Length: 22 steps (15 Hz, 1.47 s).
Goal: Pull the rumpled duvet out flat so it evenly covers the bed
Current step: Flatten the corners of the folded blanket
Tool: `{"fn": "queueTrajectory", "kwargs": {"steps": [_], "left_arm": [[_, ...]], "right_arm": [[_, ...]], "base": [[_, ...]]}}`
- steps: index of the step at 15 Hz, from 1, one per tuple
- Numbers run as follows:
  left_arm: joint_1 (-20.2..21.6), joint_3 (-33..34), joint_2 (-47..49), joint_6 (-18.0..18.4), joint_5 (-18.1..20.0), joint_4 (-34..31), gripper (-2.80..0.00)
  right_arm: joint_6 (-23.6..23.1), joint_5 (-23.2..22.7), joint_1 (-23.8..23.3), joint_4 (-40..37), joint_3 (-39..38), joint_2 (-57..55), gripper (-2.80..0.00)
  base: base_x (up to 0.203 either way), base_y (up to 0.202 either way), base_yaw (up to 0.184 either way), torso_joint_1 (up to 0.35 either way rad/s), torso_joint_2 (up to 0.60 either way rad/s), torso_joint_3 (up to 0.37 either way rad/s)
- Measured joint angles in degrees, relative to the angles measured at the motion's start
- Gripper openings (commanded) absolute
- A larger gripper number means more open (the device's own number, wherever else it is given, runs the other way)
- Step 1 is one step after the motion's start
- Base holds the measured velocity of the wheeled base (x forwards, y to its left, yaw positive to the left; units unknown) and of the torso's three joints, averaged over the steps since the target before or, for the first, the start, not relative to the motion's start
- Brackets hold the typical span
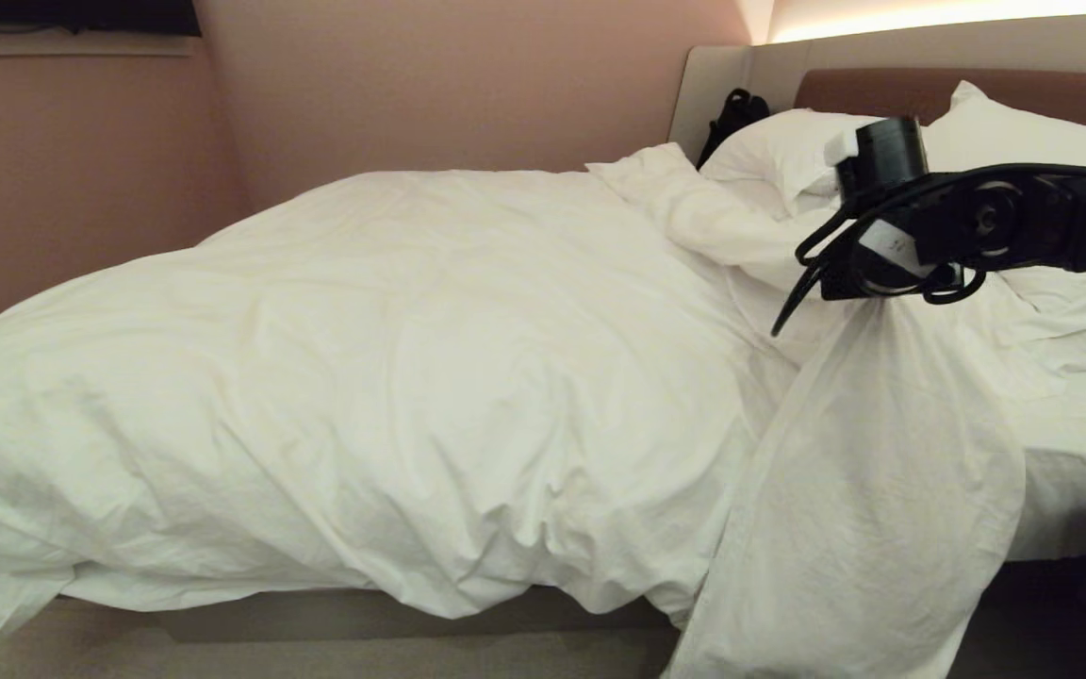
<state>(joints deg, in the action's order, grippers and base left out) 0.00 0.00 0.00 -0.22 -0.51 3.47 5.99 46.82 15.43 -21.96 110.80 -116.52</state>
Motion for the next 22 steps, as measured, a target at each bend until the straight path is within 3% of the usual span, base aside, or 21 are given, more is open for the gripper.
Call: {"fn": "queueTrajectory", "kwargs": {"steps": [6, 9, 16, 22], "left_arm": [[0.0, 0.0, 0.0, 0.0, 0.0, 0.0, -2.8], [0.0, 0.0, 0.0, 0.0, 0.0, 0.0, -2.8], [0.0, 0.0, 0.0, 0.0, 0.0, 0.0, -2.8], [0.0, 0.0, 0.0, 0.0, 0.0, 0.0, -2.8]], "right_arm": [[-2.7, 0.1, -4.5, 11.4, 0.0, 3.1, -2.8], [-1.8, 0.2, -5.5, 14.9, -0.1, 2.4, -2.8], [2.5, 0.4, -7.7, 16.4, -0.1, -7.4, -2.8], [2.6, 0.5, -8.1, 16.4, -0.8, -11.4, -2.8]], "base": [[0.0, 0.0, 0.0, 0.0, 0.0, 0.0], [0.0, 0.0, 0.0, 0.0, 0.0, 0.0], [0.0, 0.0, 0.0, 0.0, 0.0, 0.0], [0.0, 0.0, 0.0, 0.0, 0.0, 0.0]]}}
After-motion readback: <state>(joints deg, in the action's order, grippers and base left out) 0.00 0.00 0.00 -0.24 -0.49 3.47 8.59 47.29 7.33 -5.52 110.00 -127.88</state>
